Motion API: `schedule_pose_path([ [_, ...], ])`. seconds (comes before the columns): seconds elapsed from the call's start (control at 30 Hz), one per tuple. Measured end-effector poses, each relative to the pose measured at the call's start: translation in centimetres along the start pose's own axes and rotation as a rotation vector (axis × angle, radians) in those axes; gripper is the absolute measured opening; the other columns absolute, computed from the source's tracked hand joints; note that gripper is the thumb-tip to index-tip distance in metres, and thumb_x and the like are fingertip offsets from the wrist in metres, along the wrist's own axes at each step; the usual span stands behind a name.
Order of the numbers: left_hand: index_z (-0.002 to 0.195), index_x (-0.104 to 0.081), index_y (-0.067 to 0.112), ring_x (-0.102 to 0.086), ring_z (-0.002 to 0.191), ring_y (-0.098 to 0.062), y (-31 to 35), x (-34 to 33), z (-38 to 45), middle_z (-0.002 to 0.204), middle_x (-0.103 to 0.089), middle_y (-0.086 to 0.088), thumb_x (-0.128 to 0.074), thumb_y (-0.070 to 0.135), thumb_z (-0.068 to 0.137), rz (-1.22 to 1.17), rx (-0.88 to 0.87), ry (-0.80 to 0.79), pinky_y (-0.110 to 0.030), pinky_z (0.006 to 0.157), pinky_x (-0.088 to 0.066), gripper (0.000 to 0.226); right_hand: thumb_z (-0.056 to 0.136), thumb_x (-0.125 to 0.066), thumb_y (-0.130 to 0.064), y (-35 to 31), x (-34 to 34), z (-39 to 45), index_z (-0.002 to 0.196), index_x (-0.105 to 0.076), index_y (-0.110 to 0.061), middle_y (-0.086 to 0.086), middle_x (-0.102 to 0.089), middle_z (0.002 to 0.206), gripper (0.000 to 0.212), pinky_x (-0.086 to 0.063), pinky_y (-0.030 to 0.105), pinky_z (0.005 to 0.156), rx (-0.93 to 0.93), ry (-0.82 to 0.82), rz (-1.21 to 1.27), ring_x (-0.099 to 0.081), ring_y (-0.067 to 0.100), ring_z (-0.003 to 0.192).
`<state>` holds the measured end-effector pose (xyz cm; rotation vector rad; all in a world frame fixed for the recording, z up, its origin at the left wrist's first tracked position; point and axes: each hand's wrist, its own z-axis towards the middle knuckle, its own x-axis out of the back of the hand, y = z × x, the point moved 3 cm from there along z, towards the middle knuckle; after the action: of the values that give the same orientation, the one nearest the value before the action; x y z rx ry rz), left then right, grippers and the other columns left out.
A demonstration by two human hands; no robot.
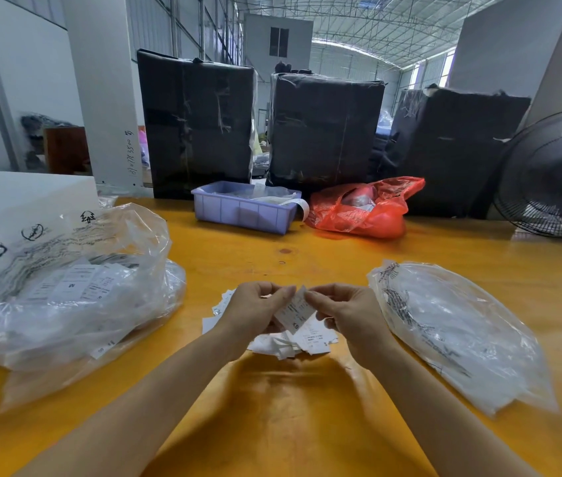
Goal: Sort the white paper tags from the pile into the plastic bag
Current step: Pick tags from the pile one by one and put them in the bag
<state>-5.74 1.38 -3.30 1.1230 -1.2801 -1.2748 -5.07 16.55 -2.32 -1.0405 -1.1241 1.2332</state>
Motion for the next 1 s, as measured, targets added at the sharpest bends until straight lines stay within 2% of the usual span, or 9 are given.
schedule_pose_path([
  [0.2, 0.076, -0.072, 0.008, -0.052, 0.045, -0.007, 0.1, 0.9, 0.3, 0.056, -0.066, 0.000, -0.073, 0.011, 0.080, 0.082, 0.034, -0.037, -0.017, 0.044, -0.042, 0.005, 0.078, -0.073, -0.003, -0.1, 0.5, 0.2, 0.076, -0.072, -0.009, 0.002, -0.067, 0.059, 0.007, -0.048, 0.025, 0.058, 0.008, 0.109, 0.118, -0.057, 0.009, 0.052],
  [0.37, 0.080, -0.074, 0.009, -0.050, 0.046, -0.006, 0.1, 1.1, 0.4, 0.060, -0.069, 0.000, -0.074, 0.013, 0.079, 0.126, 0.051, -0.060, -0.017, 0.047, -0.044, 0.004, 0.075, -0.075, -0.004, -0.6, 0.8, 0.1, 0.073, -0.071, -0.013, -0.003, -0.069, 0.060, 0.010, -0.041, 0.011, 0.045, 0.047, 0.177, 0.077, -0.056, -0.001, 0.046],
  [0.53, 0.083, -0.072, 0.004, -0.050, 0.046, -0.006, 0.9, 1.3, 0.2, 0.058, -0.066, -0.001, -0.074, 0.012, 0.079, 0.159, 0.045, -0.058, -0.018, 0.045, -0.041, 0.009, 0.075, -0.075, -0.003, -1.0, 0.9, 0.1, 0.074, -0.070, -0.013, -0.004, -0.068, 0.059, 0.011, -0.043, 0.013, 0.044, 0.064, 0.187, 0.063, -0.055, 0.000, 0.045],
  [0.6, 0.081, -0.071, 0.005, -0.050, 0.049, -0.007, 2.2, 2.0, 0.2, 0.060, -0.065, -0.001, -0.073, 0.012, 0.080, 0.192, 0.005, -0.020, -0.018, 0.047, -0.041, 0.007, 0.077, -0.074, -0.003, -2.1, 2.1, 0.3, 0.078, -0.069, -0.011, -0.001, -0.070, 0.063, 0.010, -0.046, 0.017, 0.045, 0.167, 0.268, 0.013, -0.057, 0.004, 0.048],
  [0.67, 0.079, -0.069, 0.010, -0.052, 0.052, -0.008, 4.5, 4.1, 0.3, 0.062, -0.064, 0.001, -0.070, 0.013, 0.083, 0.261, -0.094, 0.116, -0.017, 0.047, -0.042, 0.005, 0.080, -0.070, -0.003, -3.6, 4.7, 0.4, 0.083, -0.070, -0.006, 0.008, -0.071, 0.072, 0.005, -0.051, 0.027, 0.054, 0.358, 0.452, -0.215, -0.063, 0.015, 0.057],
  [0.73, 0.085, -0.069, 0.009, -0.054, 0.058, -0.011, 7.0, 7.4, 0.1, 0.068, -0.064, -0.001, -0.067, 0.015, 0.086, 0.406, -0.246, 0.344, -0.021, 0.052, -0.044, 0.006, 0.082, -0.066, -0.001, -4.5, 8.2, 0.8, 0.085, -0.072, -0.001, 0.015, -0.071, 0.079, 0.007, -0.052, 0.036, 0.066, 0.438, 0.629, -0.661, -0.065, 0.029, 0.070],
  [0.83, 0.092, -0.071, -0.002, -0.060, 0.071, -0.028, 9.3, 13.7, -0.6, 0.077, -0.067, -0.015, -0.064, 0.014, 0.088, 0.732, -0.363, 0.728, -0.030, 0.066, -0.044, 0.018, 0.082, -0.067, -0.008, -2.8, 12.8, 1.8, 0.080, -0.071, 0.001, 0.019, -0.068, 0.079, 0.010, -0.049, 0.035, 0.065, 0.039, 0.548, -1.107, -0.063, 0.034, 0.078],
  [0.93, 0.086, -0.069, -0.010, -0.062, 0.081, -0.038, 8.1, 20.1, 0.2, 0.085, -0.067, -0.029, -0.066, 0.009, 0.084, 1.023, -0.154, 0.887, -0.038, 0.070, -0.046, 0.020, 0.077, -0.077, -0.028, 0.3, 13.9, 1.7, 0.058, -0.049, -0.007, 0.009, -0.048, 0.056, 0.040, -0.032, 0.028, 0.048, -0.284, 0.346, -1.220, -0.051, 0.025, 0.062],
  [1.0, 0.080, -0.062, -0.012, -0.061, 0.085, -0.042, 6.1, 23.4, 1.1, 0.083, -0.063, -0.030, -0.068, 0.006, 0.079, 1.135, 0.077, 0.880, -0.043, 0.073, -0.049, 0.019, 0.077, -0.077, -0.023, 1.2, 13.8, 1.8, 0.062, -0.061, -0.004, 0.011, -0.058, 0.060, 0.029, -0.037, 0.028, 0.050, -0.272, 0.367, -1.176, -0.057, 0.026, 0.063],
])
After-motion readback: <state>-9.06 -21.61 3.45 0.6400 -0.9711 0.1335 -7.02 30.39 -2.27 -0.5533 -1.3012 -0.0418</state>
